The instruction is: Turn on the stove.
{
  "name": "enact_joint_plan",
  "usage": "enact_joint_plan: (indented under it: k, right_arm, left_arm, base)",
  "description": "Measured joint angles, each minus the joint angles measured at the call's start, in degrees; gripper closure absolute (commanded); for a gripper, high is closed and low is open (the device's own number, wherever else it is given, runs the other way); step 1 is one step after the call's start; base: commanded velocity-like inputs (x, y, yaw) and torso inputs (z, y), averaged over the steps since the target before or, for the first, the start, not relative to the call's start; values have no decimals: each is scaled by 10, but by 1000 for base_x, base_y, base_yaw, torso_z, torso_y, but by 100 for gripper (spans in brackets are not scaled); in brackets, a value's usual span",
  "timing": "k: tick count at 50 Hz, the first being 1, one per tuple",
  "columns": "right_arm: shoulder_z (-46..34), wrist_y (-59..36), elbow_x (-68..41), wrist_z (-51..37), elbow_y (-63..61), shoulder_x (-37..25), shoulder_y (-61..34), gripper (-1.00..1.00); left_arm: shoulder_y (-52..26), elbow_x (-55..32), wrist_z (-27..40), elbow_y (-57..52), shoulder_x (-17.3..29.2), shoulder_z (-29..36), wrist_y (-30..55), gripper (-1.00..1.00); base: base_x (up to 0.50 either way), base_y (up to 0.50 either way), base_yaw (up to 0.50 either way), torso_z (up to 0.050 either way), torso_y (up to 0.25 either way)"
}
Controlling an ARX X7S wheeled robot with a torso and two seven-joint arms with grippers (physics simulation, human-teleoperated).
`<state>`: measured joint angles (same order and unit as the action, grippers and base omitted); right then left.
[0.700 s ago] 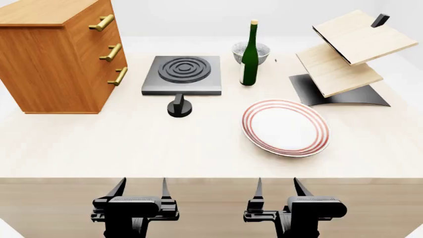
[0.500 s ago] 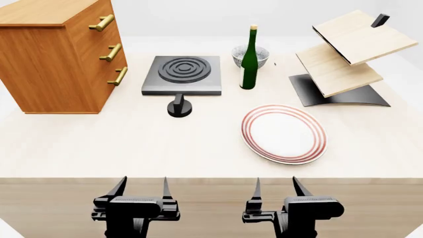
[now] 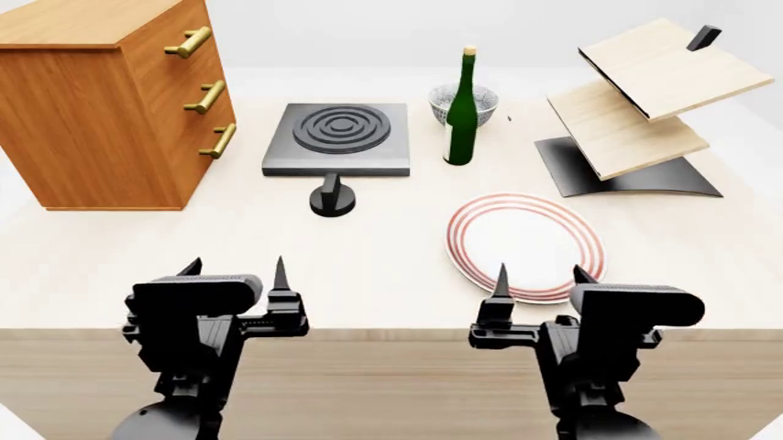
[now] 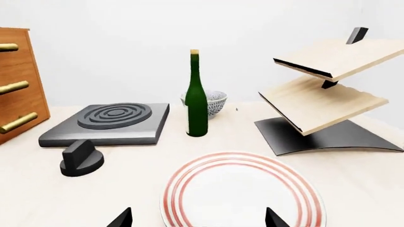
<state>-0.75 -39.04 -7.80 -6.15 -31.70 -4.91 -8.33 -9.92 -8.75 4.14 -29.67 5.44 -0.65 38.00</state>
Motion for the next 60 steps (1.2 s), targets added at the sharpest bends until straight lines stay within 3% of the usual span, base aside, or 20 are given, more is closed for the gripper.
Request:
enact_joint_plan:
  k: [8, 18, 44, 60]
  right_arm:
    - [9, -103, -24, -8, -97, -9, -25, -100]
    - [33, -138, -59, -3, -143, -6, -27, -100]
    - [53, -160, -107, -14, -169, -8, -29, -100]
    - [44, -146, -111, -25, -162, -17, -21, -100]
  left_arm:
    - [-27, -27, 8, -92, 10, -12, 103, -100]
    - [-37, -41, 15, -130, 17, -16, 146, -100]
    - [-41, -55, 28, -143, 27, -16, 156, -100]
    - [-29, -71, 22, -123, 24, -20, 121, -100]
  base:
    - [0, 0, 0, 0, 0]
    - [338, 0, 0, 0, 0]
    - [500, 0, 0, 0, 0]
    - [37, 0, 0, 0, 1]
